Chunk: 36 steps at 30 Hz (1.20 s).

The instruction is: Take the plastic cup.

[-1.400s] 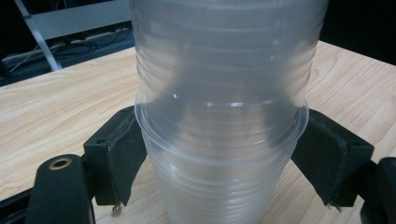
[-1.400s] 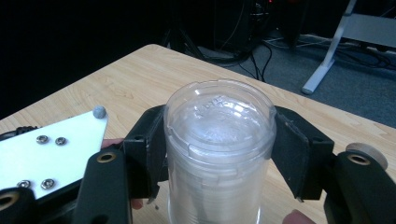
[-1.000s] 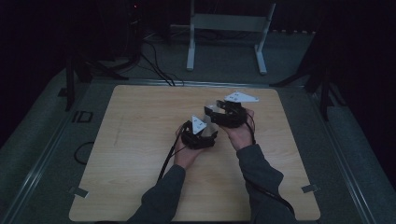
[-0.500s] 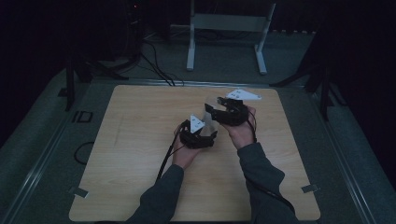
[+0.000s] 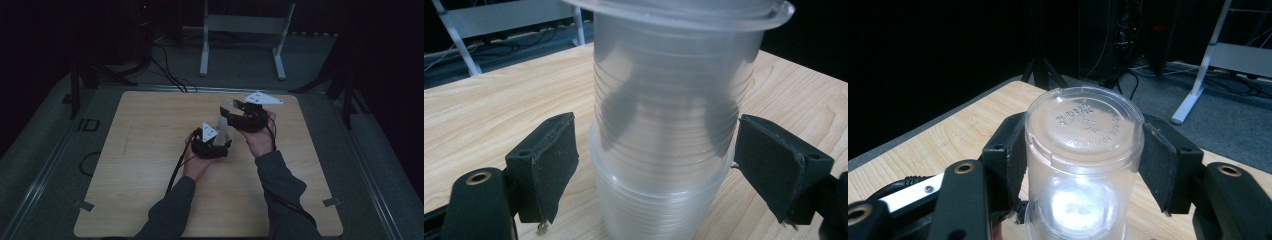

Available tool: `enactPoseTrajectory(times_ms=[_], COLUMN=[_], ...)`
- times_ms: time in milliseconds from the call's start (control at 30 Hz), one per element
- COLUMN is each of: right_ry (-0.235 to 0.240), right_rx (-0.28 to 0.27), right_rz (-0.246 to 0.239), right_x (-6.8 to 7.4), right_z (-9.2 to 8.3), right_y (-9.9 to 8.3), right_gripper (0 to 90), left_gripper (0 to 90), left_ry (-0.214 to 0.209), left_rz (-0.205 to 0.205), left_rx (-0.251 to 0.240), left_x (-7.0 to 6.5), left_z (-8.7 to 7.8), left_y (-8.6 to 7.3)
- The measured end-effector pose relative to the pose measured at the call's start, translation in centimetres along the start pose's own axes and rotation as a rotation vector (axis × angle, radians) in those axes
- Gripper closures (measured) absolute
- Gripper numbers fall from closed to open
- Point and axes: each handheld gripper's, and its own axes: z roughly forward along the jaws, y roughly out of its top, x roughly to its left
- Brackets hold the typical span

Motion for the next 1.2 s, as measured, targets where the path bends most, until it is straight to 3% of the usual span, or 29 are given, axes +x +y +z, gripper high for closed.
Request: enactPoseTrajectory(times_ms=[533, 1200], right_ry=[0.002, -0.023], right_rx=[-0.048, -0.070], right_rz=[0.008, -0.001], right_x=[-0.1, -0.8], right_z=[-1.4, -3.7], right_y=[1.2, 1.6], right_gripper=[40.7, 40.7], left_gripper=[20.2, 20.1], left_ry=[0.000, -0.004], left_rz=[0.002, 0.007], left_rx=[-0.015, -0.029], left_x=[0.1, 0.2], left_z=[-0.9, -1.7], left_y=[0.4, 0.4])
